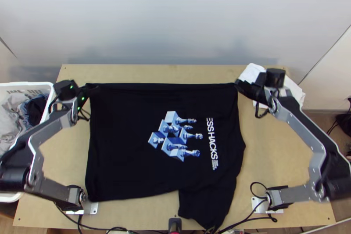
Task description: Fold the t-shirt
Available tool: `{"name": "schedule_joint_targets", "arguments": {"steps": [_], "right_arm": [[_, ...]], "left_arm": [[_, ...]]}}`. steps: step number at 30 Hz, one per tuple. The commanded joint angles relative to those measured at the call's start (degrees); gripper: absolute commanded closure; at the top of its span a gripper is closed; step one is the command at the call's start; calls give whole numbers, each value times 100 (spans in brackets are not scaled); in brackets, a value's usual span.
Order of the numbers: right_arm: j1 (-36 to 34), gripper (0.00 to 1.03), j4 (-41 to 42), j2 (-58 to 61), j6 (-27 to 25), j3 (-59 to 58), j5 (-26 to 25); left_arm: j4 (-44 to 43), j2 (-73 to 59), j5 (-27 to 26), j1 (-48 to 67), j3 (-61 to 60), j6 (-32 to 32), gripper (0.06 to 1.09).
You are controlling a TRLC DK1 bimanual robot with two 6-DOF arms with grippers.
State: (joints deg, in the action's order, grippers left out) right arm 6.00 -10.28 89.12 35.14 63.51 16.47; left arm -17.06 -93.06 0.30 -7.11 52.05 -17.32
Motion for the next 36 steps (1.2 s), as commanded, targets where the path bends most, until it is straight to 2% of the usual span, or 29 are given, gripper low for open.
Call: {"name": "schedule_joint_targets", "arguments": {"steps": [1,10,20,25,29,36], "right_arm": [[15,100,-255,1125,-86,1050,-3],[15,100,-369,2109,-139,2043,-100],[-2,100,-1178,2786,-7,3177,-197],[-11,100,-1696,2865,108,3607,-197],[33,100,-2408,2725,204,3898,-188],[121,100,-3560,2435,257,4108,-100]], "left_arm": [[388,-1189,6,96,1105,-34,105],[801,-2296,6,52,2239,-17,105],[2014,-3105,14,35,3848,-34,105],[3411,-3316,-3,87,4832,-157,105],[4589,-3219,-30,167,5412,-201,105],[6259,-2850,-592,184,5676,-193,105]]}}
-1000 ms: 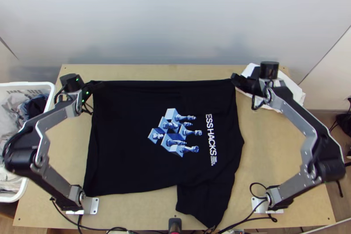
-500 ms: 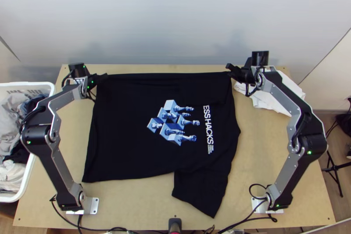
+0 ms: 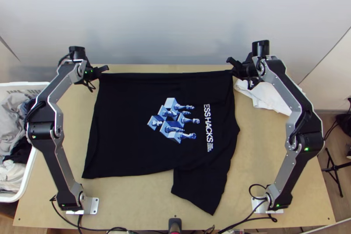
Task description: Fold the t-shirt
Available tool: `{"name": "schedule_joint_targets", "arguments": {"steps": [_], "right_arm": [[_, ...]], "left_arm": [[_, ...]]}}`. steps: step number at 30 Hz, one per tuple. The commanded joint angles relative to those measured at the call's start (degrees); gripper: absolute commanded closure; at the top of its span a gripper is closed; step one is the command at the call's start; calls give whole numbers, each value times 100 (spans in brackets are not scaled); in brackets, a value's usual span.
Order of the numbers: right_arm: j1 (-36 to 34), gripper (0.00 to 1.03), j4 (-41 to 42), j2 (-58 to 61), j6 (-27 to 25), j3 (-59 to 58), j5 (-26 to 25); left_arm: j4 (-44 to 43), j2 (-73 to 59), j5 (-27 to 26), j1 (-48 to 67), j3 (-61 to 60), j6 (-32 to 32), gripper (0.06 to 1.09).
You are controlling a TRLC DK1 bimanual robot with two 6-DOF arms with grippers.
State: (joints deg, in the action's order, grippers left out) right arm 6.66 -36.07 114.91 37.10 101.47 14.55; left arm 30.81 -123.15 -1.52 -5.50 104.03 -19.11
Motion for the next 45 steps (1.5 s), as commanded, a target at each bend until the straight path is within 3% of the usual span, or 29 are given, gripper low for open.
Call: {"name": "schedule_joint_targets", "arguments": {"steps": [1,9,15,24,45], "right_arm": [[64,100,-1156,-127,52,356,101],[108,100,-2114,-171,-133,206,84],[117,100,-2211,-347,-300,-259,4],[240,100,-2070,-540,-326,-1059,-365],[231,100,-1147,-619,-195,-2000,-690]], "left_arm": [[1674,160,-472,5,504,13,105],[2289,186,-736,-233,513,74,105],[2448,345,-797,-373,267,312,105],[2377,863,-1052,-470,-673,523,105],[1639,1531,-1070,-496,-2370,611,105]]}}
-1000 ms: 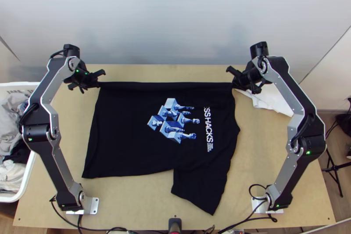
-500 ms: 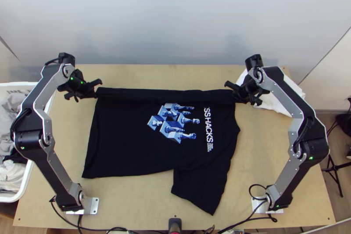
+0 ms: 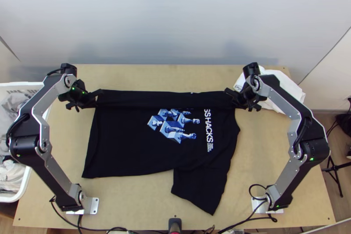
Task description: Fold the t-shirt
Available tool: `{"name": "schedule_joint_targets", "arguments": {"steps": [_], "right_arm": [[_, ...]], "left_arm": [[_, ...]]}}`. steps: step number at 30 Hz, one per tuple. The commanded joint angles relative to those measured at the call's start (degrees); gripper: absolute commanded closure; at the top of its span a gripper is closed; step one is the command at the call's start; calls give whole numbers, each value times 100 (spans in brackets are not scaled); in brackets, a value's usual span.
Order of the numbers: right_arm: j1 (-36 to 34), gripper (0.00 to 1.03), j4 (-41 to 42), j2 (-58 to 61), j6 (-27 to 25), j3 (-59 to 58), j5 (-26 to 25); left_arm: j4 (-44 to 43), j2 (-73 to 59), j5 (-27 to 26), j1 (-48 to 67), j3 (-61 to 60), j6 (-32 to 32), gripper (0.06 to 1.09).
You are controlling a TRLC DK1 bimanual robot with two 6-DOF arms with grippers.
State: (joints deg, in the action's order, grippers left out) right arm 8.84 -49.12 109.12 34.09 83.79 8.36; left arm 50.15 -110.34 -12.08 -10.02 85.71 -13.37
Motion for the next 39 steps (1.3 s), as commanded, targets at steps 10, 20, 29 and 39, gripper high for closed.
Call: {"name": "schedule_joint_targets", "arguments": {"steps": [10,20,29,39], "right_arm": [[109,43,70,-444,-16,-601,-265],[302,25,34,-2967,441,-2016,-212],[1568,4,-2383,-4505,1988,-3149,-45],[2500,19,-2084,-4575,1197,-4397,1194]], "left_arm": [[-911,892,-67,-176,-969,264,37],[-1130,1876,-163,-562,-1224,484,27],[-506,2597,-919,-694,-2076,959,26],[-357,3054,-911,-791,-2762,1047,18]]}}
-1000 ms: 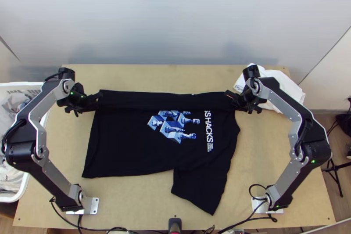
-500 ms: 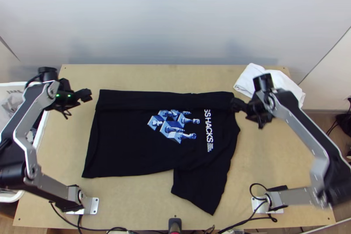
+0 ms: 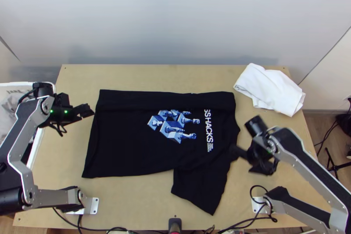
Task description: Fold the t-shirt
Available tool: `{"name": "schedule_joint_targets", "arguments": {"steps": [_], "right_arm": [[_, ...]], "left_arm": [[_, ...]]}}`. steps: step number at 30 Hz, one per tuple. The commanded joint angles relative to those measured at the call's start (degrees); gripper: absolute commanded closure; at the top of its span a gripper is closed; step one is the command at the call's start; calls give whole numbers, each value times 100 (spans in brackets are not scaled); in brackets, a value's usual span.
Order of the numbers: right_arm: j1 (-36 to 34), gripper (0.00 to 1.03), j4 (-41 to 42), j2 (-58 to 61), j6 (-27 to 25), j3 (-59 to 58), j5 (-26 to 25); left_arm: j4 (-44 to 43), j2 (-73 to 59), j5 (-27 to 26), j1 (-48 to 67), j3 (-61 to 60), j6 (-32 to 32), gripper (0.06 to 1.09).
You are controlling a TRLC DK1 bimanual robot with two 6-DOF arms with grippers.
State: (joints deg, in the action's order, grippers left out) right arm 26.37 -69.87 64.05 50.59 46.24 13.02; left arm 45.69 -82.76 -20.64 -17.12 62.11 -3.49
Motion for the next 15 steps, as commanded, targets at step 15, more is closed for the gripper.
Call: {"name": "schedule_joint_targets", "arguments": {"steps": [15], "right_arm": [[1019,45,1933,899,-2018,-1126,1203]], "left_arm": [[151,603,8,-335,-392,164,14]]}}
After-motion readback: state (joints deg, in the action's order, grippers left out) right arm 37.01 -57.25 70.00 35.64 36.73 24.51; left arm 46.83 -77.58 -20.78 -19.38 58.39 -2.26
